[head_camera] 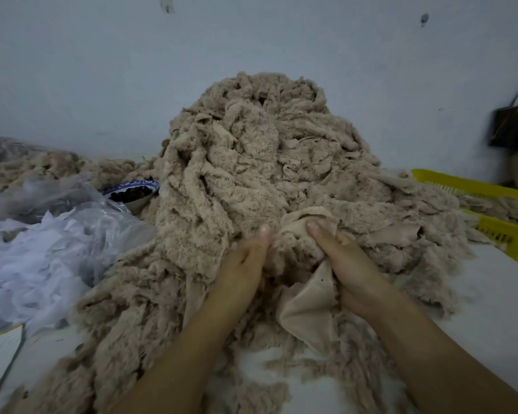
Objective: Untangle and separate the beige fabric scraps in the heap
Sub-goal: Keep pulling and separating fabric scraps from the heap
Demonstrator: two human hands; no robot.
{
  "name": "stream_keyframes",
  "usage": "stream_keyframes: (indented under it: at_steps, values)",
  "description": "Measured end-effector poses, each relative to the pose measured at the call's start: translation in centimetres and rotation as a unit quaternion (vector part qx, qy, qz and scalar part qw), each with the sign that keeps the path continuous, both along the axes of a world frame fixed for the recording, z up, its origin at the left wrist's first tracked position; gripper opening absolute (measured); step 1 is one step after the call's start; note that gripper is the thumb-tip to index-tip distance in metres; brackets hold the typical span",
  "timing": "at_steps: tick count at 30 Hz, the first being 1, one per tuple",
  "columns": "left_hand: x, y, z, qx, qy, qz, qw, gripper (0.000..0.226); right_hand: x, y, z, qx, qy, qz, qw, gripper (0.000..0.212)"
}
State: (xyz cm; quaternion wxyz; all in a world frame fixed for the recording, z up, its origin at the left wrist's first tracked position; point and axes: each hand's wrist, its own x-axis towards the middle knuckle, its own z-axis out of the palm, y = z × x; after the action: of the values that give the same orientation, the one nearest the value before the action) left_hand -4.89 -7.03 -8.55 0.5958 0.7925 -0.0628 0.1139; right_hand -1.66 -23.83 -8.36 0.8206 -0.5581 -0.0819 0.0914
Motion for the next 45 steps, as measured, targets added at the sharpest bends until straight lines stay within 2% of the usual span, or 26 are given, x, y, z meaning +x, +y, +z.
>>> stream_keyframes:
  at_steps: [2, 3, 5, 10, 13, 16, 18, 20, 22, 25, 28, 29, 30, 31, 33, 35, 38, 39, 40, 42, 43, 44, 45]
  values:
    - [0.5, -0.1, -0.7, 0.044, 0.014, -0.008, 0.999, 0.04, -0.1, 0.2, -0.1, -0.022, -0.015, -0.008, 1.0, 0.042]
    - [0.8, 0.0, -0.9, 0.033, 0.018, -0.002, 0.999, 0.034, -0.1, 0.3, -0.1, -0.031, -0.014, -0.014, 0.999, 0.044]
    - [1.2, 0.2, -1.1, 0.001, 0.004, 0.019, 1.0, 0.022, -0.1, 0.5, -0.1, -0.021, 0.007, -0.025, 0.999, 0.038]
    - [1.6, 0.7, -1.3, 0.025, -0.029, 0.045, 0.998, 0.022, 0.6, -0.1, 0.1, 0.033, 0.055, -0.09, 0.994, 0.027]
    - [1.6, 0.7, -1.4, -0.009, -0.021, 0.078, 0.997, 0.021, 0.8, -0.6, 0.2, 0.045, 0.057, -0.11, 0.991, 0.021]
    - [1.7, 1.4, -1.2, -0.108, -0.024, 0.125, 0.986, 0.023, 0.9, -1.1, 0.6, 0.091, 0.055, -0.124, 0.987, 0.023]
    - [1.8, 1.8, -1.0, -0.125, -0.02, 0.156, 0.98, 0.024, 1.1, -1.7, 0.6, 0.123, 0.047, -0.137, 0.982, 0.022]
    - [1.7, 1.7, -0.7, -0.127, -0.021, 0.139, 0.982, 0.031, 1.3, -1.8, 0.4, 0.124, 0.041, -0.141, 0.981, 0.023]
    - [1.3, 1.0, -0.4, -0.075, -0.028, 0.08, 0.994, 0.039, 1.2, -1.5, 0.4, 0.107, 0.047, -0.149, 0.982, 0.023]
    - [1.1, -0.2, 0.3, 0.061, -0.031, -0.01, 0.998, 0.037, 1.4, -1.3, 1.3, 0.103, 0.045, -0.163, 0.98, 0.021]
    - [2.1, -2.1, 1.1, 0.128, 0.037, -0.119, 0.984, 0.063, 1.9, -1.3, 2.5, 0.099, 0.011, -0.159, 0.982, 0.022]
    - [2.5, -3.0, 1.4, 0.154, 0.045, -0.133, 0.978, 0.051, 2.0, -1.2, 2.9, 0.094, 0.004, -0.159, 0.983, 0.023]
    - [3.2, -3.8, 1.8, 0.168, 0.038, -0.134, 0.976, 0.025, 2.2, -1.2, 3.2, 0.09, -0.003, -0.158, 0.983, 0.022]
    - [3.7, -4.6, 2.7, 0.162, 0.037, -0.133, 0.977, 0.006, 2.5, -1.3, 3.5, 0.088, -0.01, -0.156, 0.984, 0.017]
    - [5.4, -5.8, 4.2, 0.15, 0.001, -0.098, 0.984, 0.023, 3.7, -2.5, 4.2, 0.069, -0.034, -0.181, 0.98, 0.018]
    - [7.3, -6.8, 5.8, 0.108, -0.008, -0.037, 0.993, 0.016, 5.3, -4.7, 4.8, 0.026, -0.051, -0.227, 0.972, 0.013]
    - [9.8, -9.0, 7.0, -0.062, 0.07, -0.053, 0.994, 0.015, 7.6, -8.2, 4.8, -0.04, -0.031, -0.263, 0.963, 0.02]
    - [10.3, -9.5, 6.7, -0.069, 0.095, -0.062, 0.991, 0.021, 8.1, -9.0, 4.3, -0.085, -0.02, -0.278, 0.957, 0.025]
    - [10.8, -9.8, 5.9, -0.028, 0.107, -0.063, 0.992, 0.03, 8.3, -9.6, 3.5, -0.156, -0.023, -0.307, 0.939, 0.03]
    - [11.3, -10.1, 3.8, 0.061, 0.117, -0.044, 0.99, 0.04, 7.7, -9.8, 1.9, -0.306, -0.064, -0.412, 0.856, 0.031]
    - [11.5, -10.2, 2.7, 0.081, 0.117, -0.032, 0.989, 0.038, 7.0, -9.3, 1.2, -0.339, -0.114, -0.47, 0.807, 0.031]
    - [11.6, -10.3, 1.6, 0.088, 0.109, -0.019, 0.99, 0.034, 6.3, -8.5, 0.8, -0.335, -0.171, -0.499, 0.781, 0.027]
    - [11.7, -10.5, 0.8, 0.085, 0.103, 0.0, 0.991, 0.031, 6.1, -7.5, 0.6, -0.328, -0.211, -0.485, 0.783, 0.019]
